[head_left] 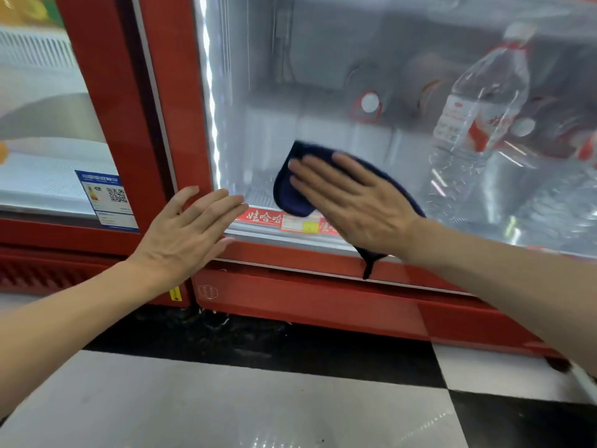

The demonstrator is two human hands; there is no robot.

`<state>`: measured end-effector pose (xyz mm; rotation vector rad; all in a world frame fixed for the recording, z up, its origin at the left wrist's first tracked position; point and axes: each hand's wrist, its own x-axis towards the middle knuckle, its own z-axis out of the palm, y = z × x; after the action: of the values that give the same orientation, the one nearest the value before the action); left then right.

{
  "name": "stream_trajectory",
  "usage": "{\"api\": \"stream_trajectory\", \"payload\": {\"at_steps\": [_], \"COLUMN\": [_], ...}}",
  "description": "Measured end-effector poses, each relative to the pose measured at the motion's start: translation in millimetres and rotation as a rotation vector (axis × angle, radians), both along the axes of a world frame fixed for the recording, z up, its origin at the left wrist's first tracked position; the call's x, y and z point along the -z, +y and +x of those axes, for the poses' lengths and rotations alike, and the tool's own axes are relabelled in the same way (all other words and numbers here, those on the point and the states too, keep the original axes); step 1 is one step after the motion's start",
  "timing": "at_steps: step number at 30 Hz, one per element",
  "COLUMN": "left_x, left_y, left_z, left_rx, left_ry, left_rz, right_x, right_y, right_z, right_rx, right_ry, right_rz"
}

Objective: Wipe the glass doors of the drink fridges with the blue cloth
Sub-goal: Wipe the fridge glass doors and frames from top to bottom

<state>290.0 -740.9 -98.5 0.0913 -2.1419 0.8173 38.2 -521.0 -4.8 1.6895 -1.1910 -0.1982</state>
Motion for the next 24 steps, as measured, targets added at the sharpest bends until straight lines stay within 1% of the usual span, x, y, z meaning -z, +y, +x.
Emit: {"api": "stream_trajectory", "payload": {"at_steps": [1, 3, 5, 8, 10, 12, 14, 16, 18, 20, 21, 23, 24], "left_x": [2.1, 5.6, 7.3, 7.4, 5.3, 2.3, -2.6, -6.9, -7.3, -3.1, -0.5, 2.9, 3.3], "left_y": [-0.1, -0.6, -2.9, -5.5, -2.1, 1.6, 0.6, -4.4, -10.7, -14.0, -13.5, -10.9, -10.4], "left_z": [-0.2, -1.0, -2.7, -3.3, -1.2, 2.9, 10.3, 20.0, 27.3, 29.1, 28.1, 25.1, 24.5], "left_rx": [0.0, 0.004, 0.014, 0.01, 0.004, 0.004, -0.015, -0.071, -0.11, -0.117, -0.116, -0.109, -0.099], "left_ry": [0.007, 0.021, 0.037, 0.027, 0.002, -0.026, -0.005, 0.056, 0.083, 0.076, 0.073, 0.071, 0.06], "left_rz": [0.004, 0.009, -0.014, -0.05, -0.041, -0.007, 0.055, 0.136, 0.175, 0.182, 0.188, 0.204, 0.216], "right_x": [-1.4, 10.6, 38.9, 85.0, 98.6, 95.3, 77.8, 49.1, 24.3, 19.1, 24.6, 45.0, 57.6], "right_y": [-5.8, -13.6, -16.8, -16.6, -19.0, -19.9, -20.3, -26.9, -40.9, -53.6, -57.8, -62.2, -62.7], "right_z": [4.0, 12.1, 17.7, 26.6, 31.0, 32.4, 29.8, 30.0, 33.5, 38.9, 42.4, 50.5, 54.1], "right_rx": [0.009, 0.03, 0.035, 0.028, 0.048, 0.05, 0.022, -0.012, -0.036, -0.014, -0.001, 0.01, 0.009], "right_ry": [-0.035, -0.083, -0.097, -0.023, 0.039, 0.139, 0.199, 0.082, -0.035, -0.074, -0.089, -0.086, -0.065], "right_rz": [-0.089, -0.2, -0.206, 0.007, 0.142, 0.229, 0.241, 0.187, 0.026, -0.141, -0.188, -0.196, -0.138]}}
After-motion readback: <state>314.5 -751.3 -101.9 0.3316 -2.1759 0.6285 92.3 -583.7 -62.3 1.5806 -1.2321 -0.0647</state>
